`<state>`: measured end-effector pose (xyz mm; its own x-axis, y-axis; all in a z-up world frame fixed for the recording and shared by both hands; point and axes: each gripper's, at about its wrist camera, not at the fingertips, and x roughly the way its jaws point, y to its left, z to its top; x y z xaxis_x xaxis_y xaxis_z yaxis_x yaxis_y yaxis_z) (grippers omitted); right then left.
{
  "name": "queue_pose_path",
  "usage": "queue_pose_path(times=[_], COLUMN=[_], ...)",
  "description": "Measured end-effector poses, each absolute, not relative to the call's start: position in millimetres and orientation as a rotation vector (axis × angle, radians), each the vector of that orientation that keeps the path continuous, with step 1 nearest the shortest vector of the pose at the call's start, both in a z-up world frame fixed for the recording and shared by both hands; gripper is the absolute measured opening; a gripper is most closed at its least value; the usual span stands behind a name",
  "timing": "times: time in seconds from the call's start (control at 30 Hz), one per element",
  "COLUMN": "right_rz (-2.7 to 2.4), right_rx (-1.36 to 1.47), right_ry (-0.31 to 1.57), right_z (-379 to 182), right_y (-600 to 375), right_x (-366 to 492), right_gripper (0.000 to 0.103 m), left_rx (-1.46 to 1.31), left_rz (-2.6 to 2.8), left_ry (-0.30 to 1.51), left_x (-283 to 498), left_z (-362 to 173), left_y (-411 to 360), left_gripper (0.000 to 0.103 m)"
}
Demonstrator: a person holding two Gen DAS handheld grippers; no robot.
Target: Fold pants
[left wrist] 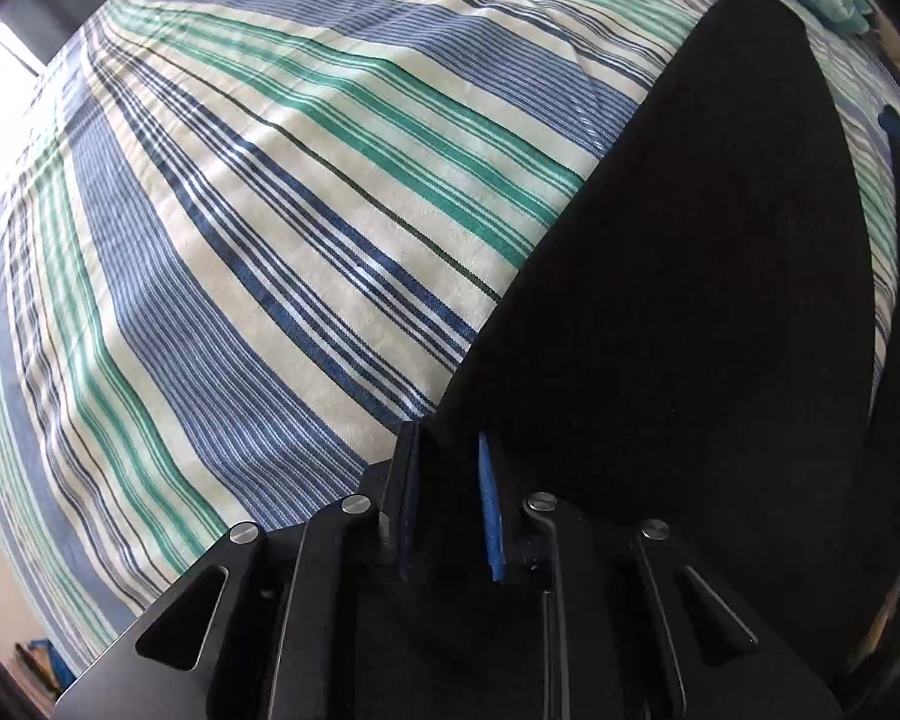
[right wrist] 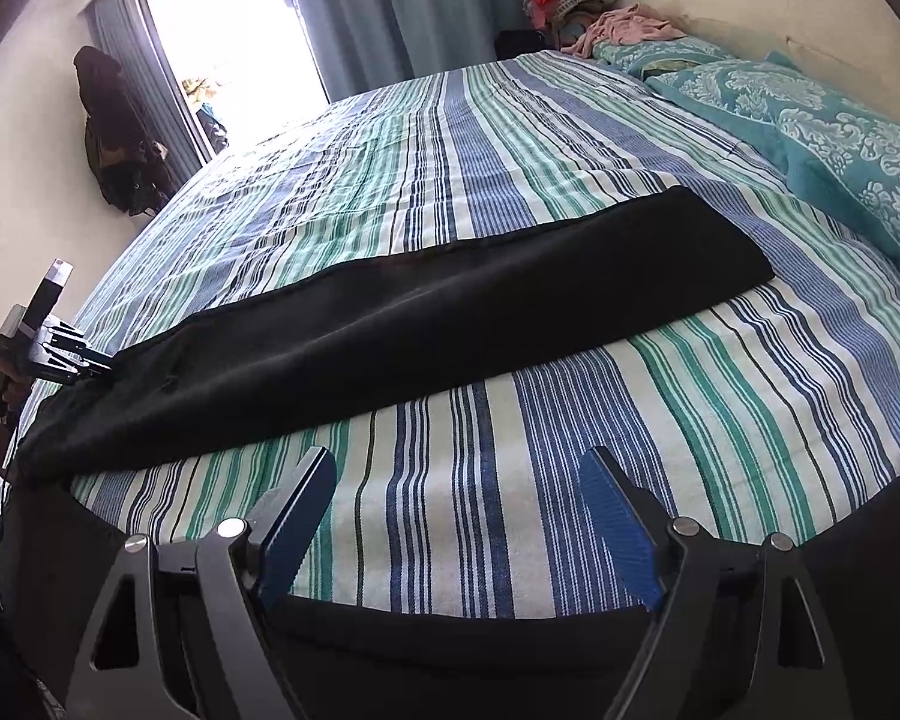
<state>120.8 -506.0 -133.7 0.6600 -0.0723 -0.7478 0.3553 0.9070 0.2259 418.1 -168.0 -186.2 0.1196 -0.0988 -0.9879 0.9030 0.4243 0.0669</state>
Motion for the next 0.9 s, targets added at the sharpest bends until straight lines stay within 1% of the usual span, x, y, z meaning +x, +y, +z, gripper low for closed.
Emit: queue_pose_path(times=[0.2,0.33,0.4,0.47,0.5,0.53,0.57,0.6,0.67,0.7,0.73,0.8,0.87,0.9], right_rz=[-0.266,-0.271,-0.272,-0.271,-0.272,-0.269,-0.260,-0.257,-0.307,-0.354,-0.405,-0.478,-0.404,-0.330], right_rx=[0.391,0.405,0.407,0.405,0.407,0.417,0.430,0.441,0.467,0.483,0.496,0.527,0.580,0.606], right_ry=[0.805,0.806,0.806,0.807,0.804,0.800,0.792,0.782,0.751,0.733,0.719,0.760,0.818,0.862], right_z=[-131.3,-132.5,-132.7,-132.4,-131.9,-130.2,-127.6,-123.9,-117.1,-115.7,-116.4,-126.1,-138.9,-147.1], right_y=[-510.3,-512.9,-513.6,-514.1,-515.2,-518.7,-526.0,-538.5,-579.7,-607.7,-638.4,-699.7,-744.1,-756.3], right_x=[116.9,115.9,115.8,115.8,115.5,116.0,116.8,119.2,126.3,131.8,140.3,169.0,209.7,232.6], right_gripper=[0.083,0.083,0.083,0.083,0.083,0.083,0.083,0.083,0.084,0.089,0.091,0.091,0.091,0.088], left_rx=[0.861,0.830,0.790,0.814,0.818,0.807,0.785,0.749,0.662,0.625,0.592,0.536,0.496,0.478], left_rz=[-0.750,-0.531,-0.511,-0.495,-0.488,-0.488,-0.489,-0.492,-0.493,-0.488,-0.483,-0.466,-0.438,-0.426], left_ry=[1.141,1.112,1.136,1.124,1.116,1.117,1.117,1.117,1.111,1.110,1.113,1.115,1.116,1.118], left_x=[422.4,465.3,474.0,470.3,469.3,464.0,462.2,460.9,457.1,454.0,449.8,438.2,422.0,410.3], left_z=[-175.8,-178.1,-183.7,-185.7,-183.3,-178.5,-171.2,-163.0,-146.0,-139.5,-135.2,-130.3,-130.7,-130.7], left_y=[-167.6,-158.2,-155.4,-157.0,-157.3,-155.4,-150.2,-143.2,-123.4,-112.4,-98.1,-76.5,-61.3,-51.8], left_gripper=[0.010,0.010,0.010,0.016,0.022,0.031,0.038,0.052,0.066,0.069,0.069,0.069,0.069,0.069])
